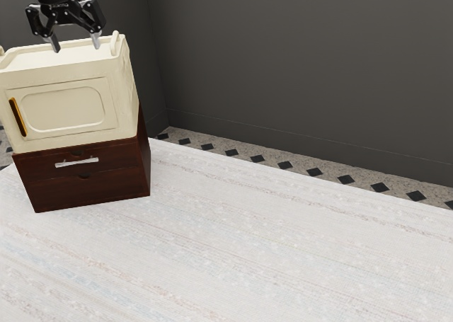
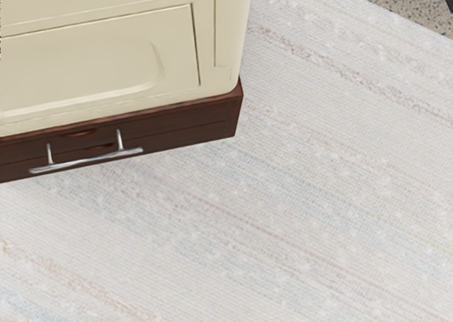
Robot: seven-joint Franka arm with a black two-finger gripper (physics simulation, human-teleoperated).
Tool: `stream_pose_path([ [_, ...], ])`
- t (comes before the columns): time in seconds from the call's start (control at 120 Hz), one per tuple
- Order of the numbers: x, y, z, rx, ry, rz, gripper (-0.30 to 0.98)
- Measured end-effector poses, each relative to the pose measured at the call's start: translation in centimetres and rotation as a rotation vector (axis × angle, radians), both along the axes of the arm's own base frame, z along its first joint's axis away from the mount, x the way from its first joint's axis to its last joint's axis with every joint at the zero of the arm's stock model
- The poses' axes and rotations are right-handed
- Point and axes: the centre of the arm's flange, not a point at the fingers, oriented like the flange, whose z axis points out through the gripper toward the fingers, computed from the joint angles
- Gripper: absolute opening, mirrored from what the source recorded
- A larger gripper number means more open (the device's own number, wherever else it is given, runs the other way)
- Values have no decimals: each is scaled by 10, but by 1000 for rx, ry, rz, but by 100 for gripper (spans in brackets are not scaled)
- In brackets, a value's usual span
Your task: Pull the drawer handle with one arm to open the drawer
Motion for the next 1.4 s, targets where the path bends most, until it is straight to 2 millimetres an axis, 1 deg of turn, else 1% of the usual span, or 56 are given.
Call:
stream_pose_path([
  [0.108, 0, 0, 0, -1, 0, 9, 69],
  [0.142, -2, -1, 5, 1, -9, 12, 69],
  [0.15, -5, -2, 11, 4, -19, 13, 69],
  [0.192, -28, -12, 55, 28, -103, 12, 69],
  [0.217, -38, -20, 75, 38, -143, 5, 69],
  [0.25, -46, -32, 91, 45, -176, -10, 69],
  [0.3, -55, -50, 106, 50, -205, -35, 69],
  [0.367, -58, -72, 114, 51, -225, -70, 69],
  [0.458, -57, -96, 117, 47, -236, -111, 69],
  [0.533, -56, -109, 118, 44, -244, -133, 69],
  [0.6, -52, -114, 115, 42, -244, -142, 69],
  [0.658, -49, -112, 113, 41, -244, -136, 69],
  [0.717, -47, -100, 110, 43, -243, -114, 69],
  [0.758, -45, -88, 108, 45, -240, -88, 69],
  [0.817, -41, -65, 101, 46, -228, -45, 69],
  [0.883, -42, -39, 97, 51, -220, 3, 69],
  [0.917, -47, -32, 97, 58, -211, 22, 69],
  [0.942, -56, -28, 98, 64, -201, 35, 69],
  [0.983, -85, -27, 97, 80, -178, 65, 69],
  [1.008, -104, -35, 93, 86, -163, 68, 69],
  [1.042, -130, -64, 77, 83, -134, 33, 69],
  [1.067, -150, -82, 61, 81, -119, 13, 68],
  [1.108, -184, -109, 26, 82, -94, -22, 68],
  [1.142, -205, -126, -2, 76, -83, -59, 69],
  [1.192, -236, -147, -33, 50, -86, -131, 69],
  [1.217, -247, -151, -46, 33, -85, -158, 69],
  [1.242, -254, -148, -62, 1, -70, -175, 69],
  [1.283, -262, -143, -83, -45, -46, -195, 69],
  [1.333, -276, -150, -105, -69, -14, -227, 69],
  [1.367, -281, -154, -122, -83, 15, -237, 69],
  [1.4, -285, -156, -132, -93, 32, -242, 69],
])
